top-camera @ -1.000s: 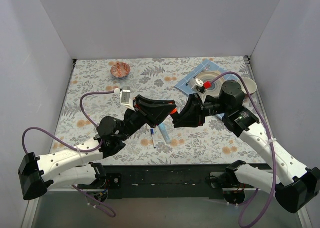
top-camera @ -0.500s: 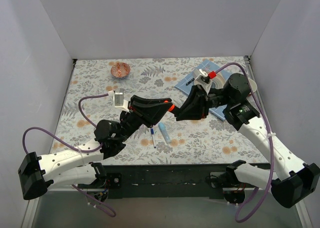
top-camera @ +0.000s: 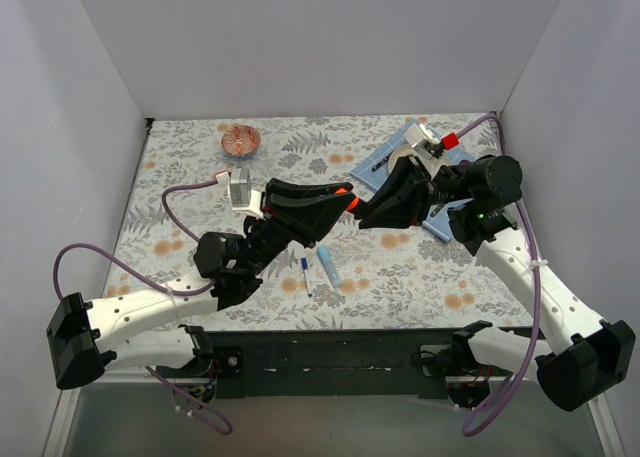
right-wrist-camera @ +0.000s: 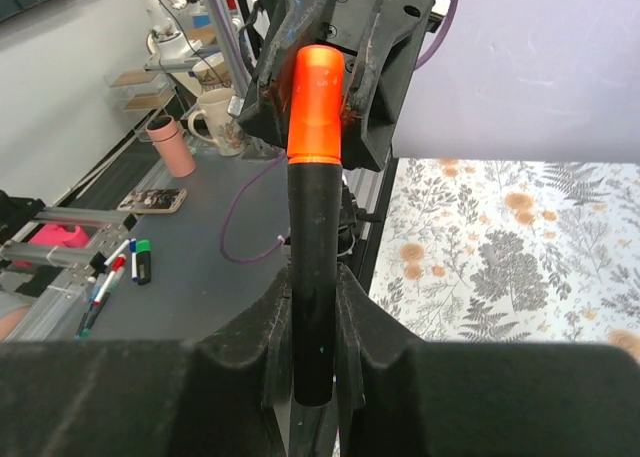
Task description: Insert the pens into the pen caps
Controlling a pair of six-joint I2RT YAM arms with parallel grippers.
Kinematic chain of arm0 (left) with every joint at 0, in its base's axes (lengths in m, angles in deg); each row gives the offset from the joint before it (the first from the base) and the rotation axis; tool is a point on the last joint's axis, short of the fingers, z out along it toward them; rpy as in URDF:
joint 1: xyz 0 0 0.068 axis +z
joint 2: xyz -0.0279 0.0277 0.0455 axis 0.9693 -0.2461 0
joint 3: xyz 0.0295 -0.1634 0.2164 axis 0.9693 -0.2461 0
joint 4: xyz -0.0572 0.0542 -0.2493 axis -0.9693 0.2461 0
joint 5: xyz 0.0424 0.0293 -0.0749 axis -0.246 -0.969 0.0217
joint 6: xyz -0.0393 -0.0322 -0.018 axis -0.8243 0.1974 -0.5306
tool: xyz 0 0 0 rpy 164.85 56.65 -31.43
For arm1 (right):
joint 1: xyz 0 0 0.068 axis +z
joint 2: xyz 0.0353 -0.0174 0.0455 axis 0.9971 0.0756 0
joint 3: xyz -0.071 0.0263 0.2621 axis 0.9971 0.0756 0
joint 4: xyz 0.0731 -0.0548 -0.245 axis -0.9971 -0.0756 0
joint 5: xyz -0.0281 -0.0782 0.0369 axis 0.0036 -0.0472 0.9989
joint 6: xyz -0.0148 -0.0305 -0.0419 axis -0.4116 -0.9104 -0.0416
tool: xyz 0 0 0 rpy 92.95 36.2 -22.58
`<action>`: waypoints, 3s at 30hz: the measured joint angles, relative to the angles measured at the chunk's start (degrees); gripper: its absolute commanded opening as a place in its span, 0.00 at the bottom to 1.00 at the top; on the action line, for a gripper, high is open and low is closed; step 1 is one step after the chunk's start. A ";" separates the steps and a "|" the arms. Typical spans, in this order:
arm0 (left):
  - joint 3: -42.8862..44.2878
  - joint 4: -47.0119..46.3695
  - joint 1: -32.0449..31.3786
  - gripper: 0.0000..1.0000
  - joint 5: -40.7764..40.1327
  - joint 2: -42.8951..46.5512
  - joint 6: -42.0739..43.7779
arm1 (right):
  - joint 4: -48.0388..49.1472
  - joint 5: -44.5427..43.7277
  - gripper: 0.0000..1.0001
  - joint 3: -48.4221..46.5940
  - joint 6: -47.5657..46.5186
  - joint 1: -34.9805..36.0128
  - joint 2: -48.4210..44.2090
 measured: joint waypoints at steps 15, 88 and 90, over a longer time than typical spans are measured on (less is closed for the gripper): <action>2.16 -6.73 -0.74 0.00 4.24 -4.85 -1.20 | 6.08 -0.31 0.01 1.42 2.43 -0.15 -2.08; 32.72 91.47 41.09 0.41 -14.32 -40.63 -13.14 | -31.98 -39.28 0.69 23.43 -18.03 0.76 -25.90; 35.28 93.13 41.09 0.42 -14.99 -43.15 -15.78 | -32.09 -39.50 0.69 23.43 -18.03 0.76 -25.88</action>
